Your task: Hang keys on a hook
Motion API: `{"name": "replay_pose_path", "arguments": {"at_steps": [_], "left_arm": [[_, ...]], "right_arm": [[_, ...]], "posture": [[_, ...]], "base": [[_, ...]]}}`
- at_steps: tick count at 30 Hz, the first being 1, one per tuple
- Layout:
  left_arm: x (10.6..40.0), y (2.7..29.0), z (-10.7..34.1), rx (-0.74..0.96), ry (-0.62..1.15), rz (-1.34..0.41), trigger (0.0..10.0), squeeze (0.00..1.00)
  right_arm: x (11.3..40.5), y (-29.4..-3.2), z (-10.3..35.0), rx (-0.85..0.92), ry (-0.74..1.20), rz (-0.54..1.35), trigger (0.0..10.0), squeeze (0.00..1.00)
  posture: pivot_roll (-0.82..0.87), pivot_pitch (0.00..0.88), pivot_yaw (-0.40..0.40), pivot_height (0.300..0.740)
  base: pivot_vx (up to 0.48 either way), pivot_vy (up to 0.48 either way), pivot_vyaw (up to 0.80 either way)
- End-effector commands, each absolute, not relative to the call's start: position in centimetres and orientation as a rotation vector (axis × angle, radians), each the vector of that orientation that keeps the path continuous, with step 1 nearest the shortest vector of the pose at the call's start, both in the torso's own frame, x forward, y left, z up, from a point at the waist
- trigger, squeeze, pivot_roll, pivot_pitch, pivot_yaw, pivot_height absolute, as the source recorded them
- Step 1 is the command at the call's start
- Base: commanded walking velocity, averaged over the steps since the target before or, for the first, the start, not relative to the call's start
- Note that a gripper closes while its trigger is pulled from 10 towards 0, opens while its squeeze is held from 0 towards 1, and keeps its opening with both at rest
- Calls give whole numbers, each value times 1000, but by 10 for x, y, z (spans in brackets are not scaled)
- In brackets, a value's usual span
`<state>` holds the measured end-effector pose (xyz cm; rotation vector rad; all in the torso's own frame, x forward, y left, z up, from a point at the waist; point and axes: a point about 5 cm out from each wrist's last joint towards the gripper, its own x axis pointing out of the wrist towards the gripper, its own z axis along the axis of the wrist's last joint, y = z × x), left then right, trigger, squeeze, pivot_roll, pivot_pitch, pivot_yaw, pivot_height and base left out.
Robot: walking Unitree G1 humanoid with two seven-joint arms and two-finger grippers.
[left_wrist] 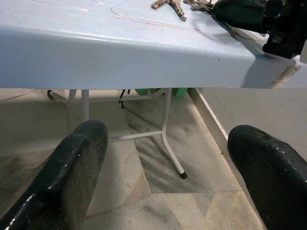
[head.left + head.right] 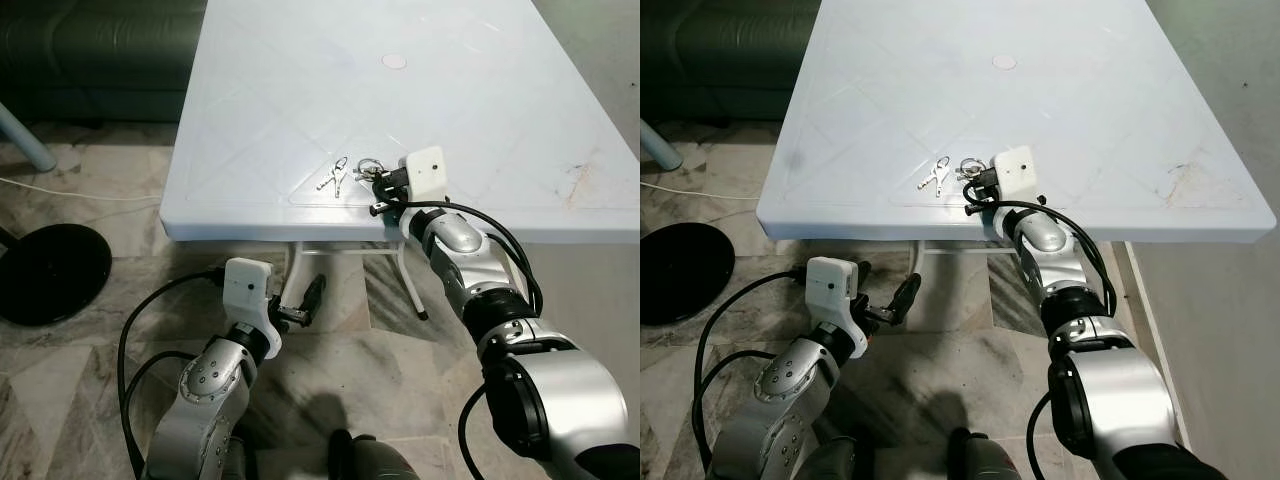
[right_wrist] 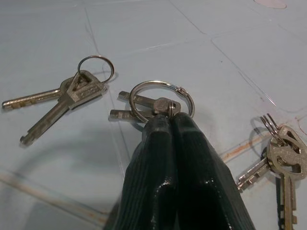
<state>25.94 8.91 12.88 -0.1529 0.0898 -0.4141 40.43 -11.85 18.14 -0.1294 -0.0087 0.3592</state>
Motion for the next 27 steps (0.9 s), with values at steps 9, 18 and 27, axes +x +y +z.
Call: {"name": "replay_pose_path", "arguments": {"at_steps": [9,18,27], "left_arm": [[257,89,130,-152,86,-405,10000,0],[257,88,130,-155,85,-406,10000,0],[258,88,130,-155,84,-403,10000,0]], "right_arm": [[406,-119,181,-94,7,321,10000,0],[406,-116,183,-78,-9,318,10000,0],[406,-109,186,-44,-19,331,10000,0]], "posture": [[86,257,-87,740],[85,257,-89,740],[85,258,-90,740]], "base": [[0,0,0],[0,0,0],[0,0,0]]}}
